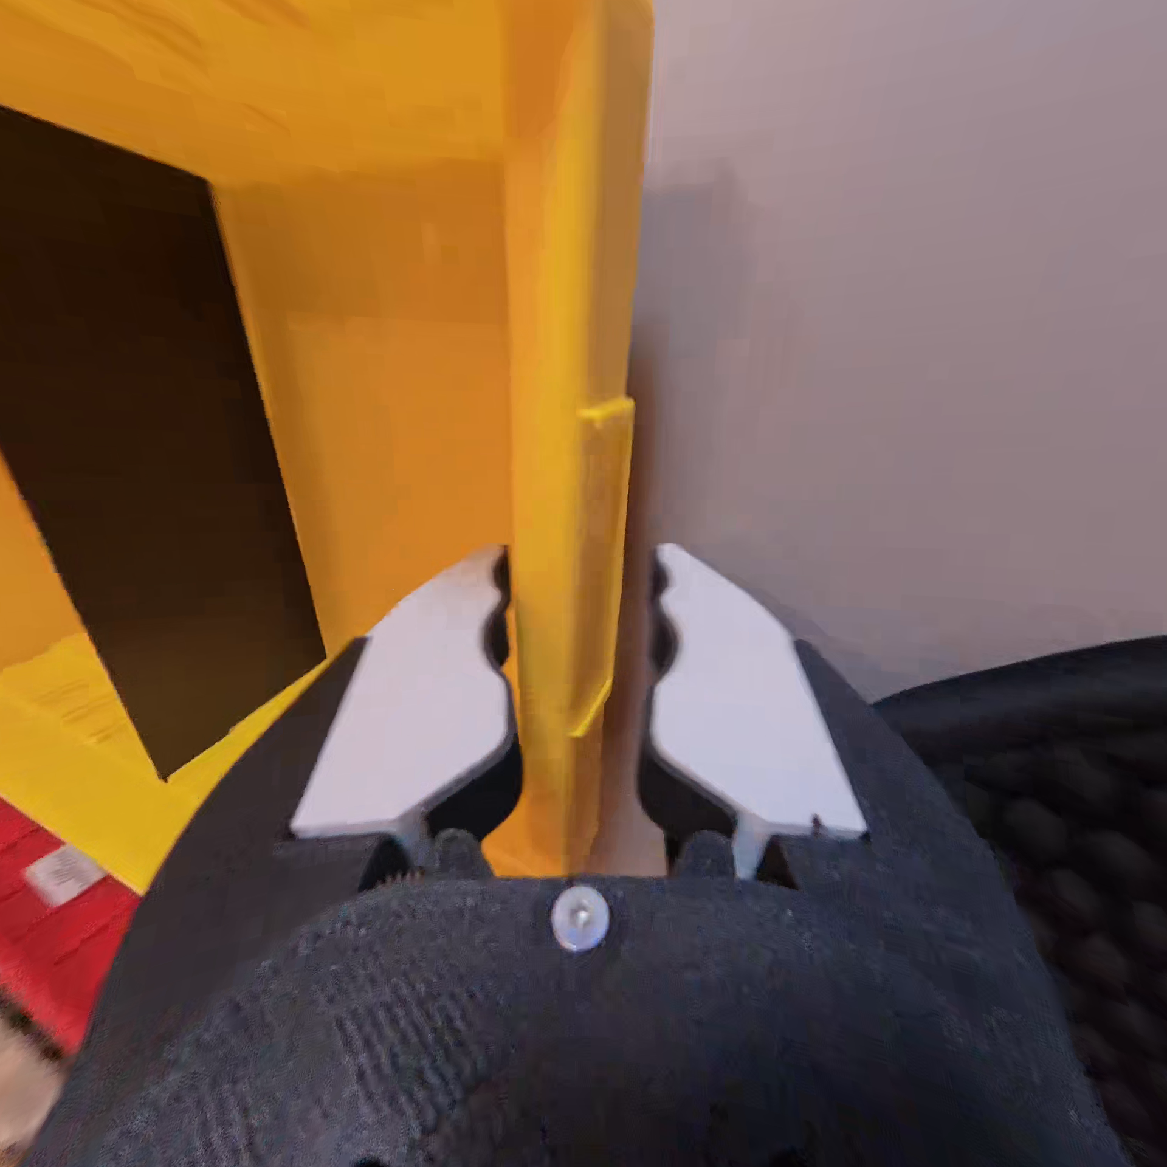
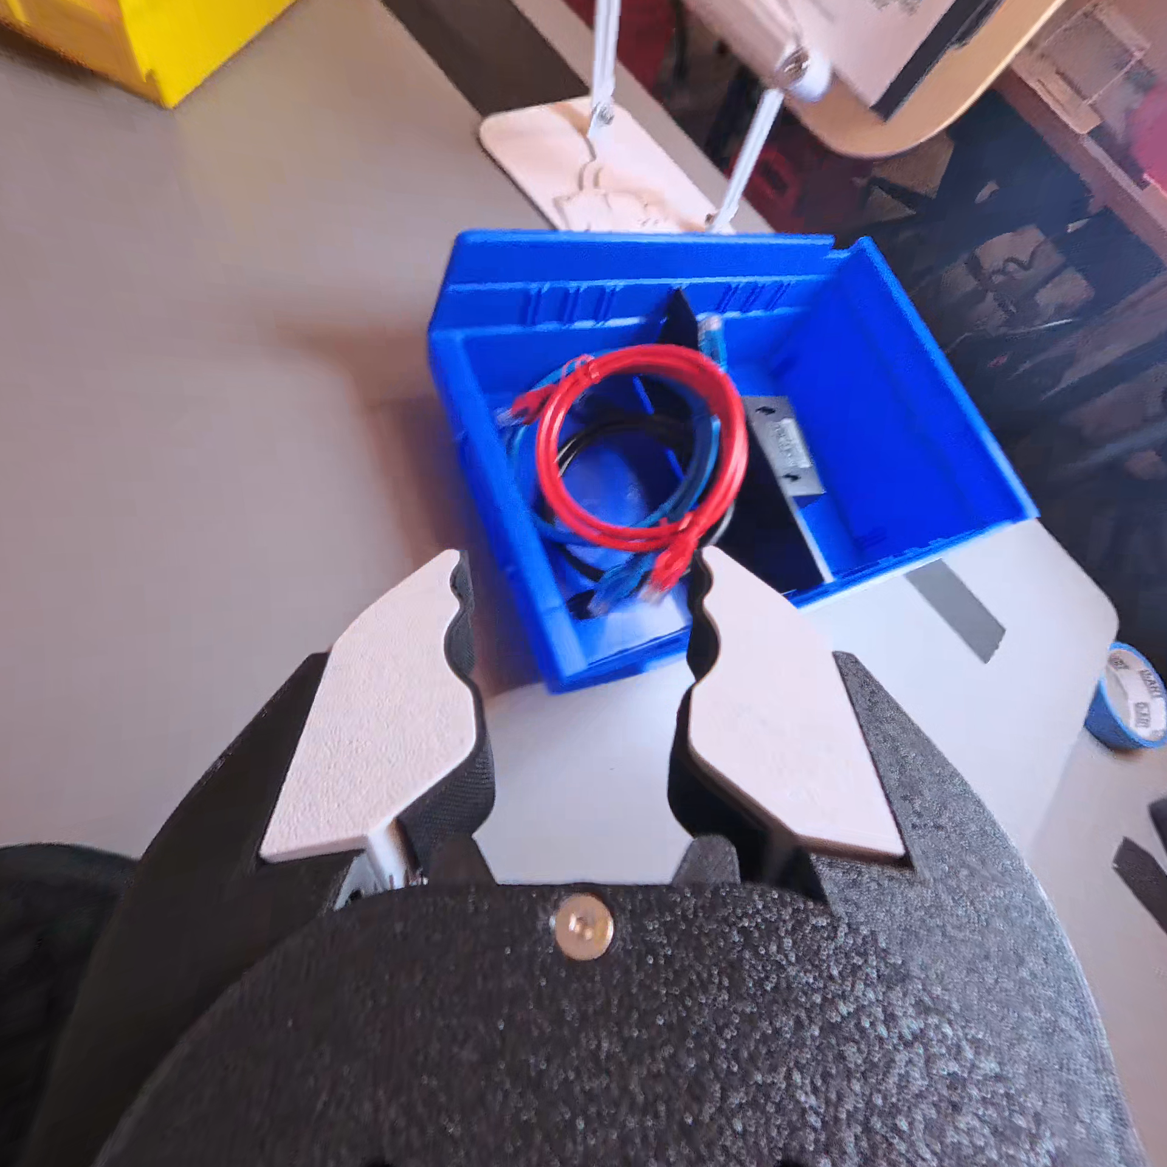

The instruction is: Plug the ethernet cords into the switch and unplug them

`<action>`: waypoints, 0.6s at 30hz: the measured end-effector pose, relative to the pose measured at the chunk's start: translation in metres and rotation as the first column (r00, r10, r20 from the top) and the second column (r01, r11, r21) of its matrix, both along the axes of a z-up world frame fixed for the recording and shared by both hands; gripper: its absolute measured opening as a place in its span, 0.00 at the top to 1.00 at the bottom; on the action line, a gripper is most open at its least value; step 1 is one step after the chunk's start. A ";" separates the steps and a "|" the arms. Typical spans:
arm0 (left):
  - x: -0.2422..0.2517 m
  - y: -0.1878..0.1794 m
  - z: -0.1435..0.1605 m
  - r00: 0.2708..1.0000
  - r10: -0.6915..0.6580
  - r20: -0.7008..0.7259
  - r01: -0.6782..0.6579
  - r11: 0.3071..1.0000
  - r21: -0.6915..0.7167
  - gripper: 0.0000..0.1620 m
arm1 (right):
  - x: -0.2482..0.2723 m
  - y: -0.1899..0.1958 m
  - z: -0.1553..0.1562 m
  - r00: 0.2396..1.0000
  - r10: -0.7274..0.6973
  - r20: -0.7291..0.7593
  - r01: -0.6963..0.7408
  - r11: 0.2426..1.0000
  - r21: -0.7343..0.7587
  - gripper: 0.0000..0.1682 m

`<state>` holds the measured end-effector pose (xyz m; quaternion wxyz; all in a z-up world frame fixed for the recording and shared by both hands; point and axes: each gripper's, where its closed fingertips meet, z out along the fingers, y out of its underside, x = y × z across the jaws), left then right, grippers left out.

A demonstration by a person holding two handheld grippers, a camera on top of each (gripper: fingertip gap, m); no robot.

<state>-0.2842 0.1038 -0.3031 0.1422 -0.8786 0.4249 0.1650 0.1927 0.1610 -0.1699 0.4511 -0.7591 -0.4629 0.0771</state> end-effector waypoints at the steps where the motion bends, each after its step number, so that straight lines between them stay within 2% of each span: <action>1: -0.006 0.004 -0.002 0.997 -0.032 -0.074 0.032 0.999 -0.004 0.82 | -0.005 -0.012 -0.010 1.000 0.015 0.019 -0.015 1.000 -0.007 0.61; 2: -0.002 0.006 -0.002 0.994 -0.063 -0.087 0.063 0.998 -0.001 0.82 | -0.010 -0.022 -0.020 0.999 0.028 0.032 -0.027 0.999 -0.021 0.61; 5: 0.035 -0.006 -0.003 0.982 -0.186 0.021 0.186 0.982 -0.016 0.82 | -0.025 -0.027 -0.048 0.990 0.046 0.133 -0.044 0.999 -0.020 0.60; 9: 0.083 -0.038 -0.003 0.932 -0.360 0.035 0.361 0.933 -0.019 0.82 | -0.044 0.000 -0.073 0.941 0.038 0.337 -0.058 0.997 0.051 0.60; 12: 0.114 -0.057 -0.003 0.881 -0.473 0.020 0.473 0.881 -0.021 0.83 | -0.056 0.030 -0.088 0.851 0.022 0.524 -0.095 0.989 0.112 0.62; 13: 0.122 -0.061 -0.003 0.864 -0.503 0.009 0.503 0.864 -0.025 0.82 | -0.056 0.037 -0.099 0.802 0.033 0.597 -0.104 0.991 0.085 0.64; 14: 0.130 -0.063 -0.003 0.851 -0.525 0.006 0.525 0.851 -0.025 0.82 | -0.054 0.039 -0.113 0.750 0.064 0.658 -0.118 0.992 0.039 0.73; 15: 0.136 -0.063 -0.003 0.841 -0.541 0.004 0.541 0.841 -0.026 0.82 | -0.058 0.041 -0.122 0.733 0.090 0.674 -0.142 0.990 0.023 0.81; 18: 0.144 -0.056 -0.003 0.835 -0.551 -0.010 0.550 0.834 -0.026 0.82 | -0.066 0.028 -0.124 0.759 0.153 0.633 -0.191 0.982 -0.007 0.81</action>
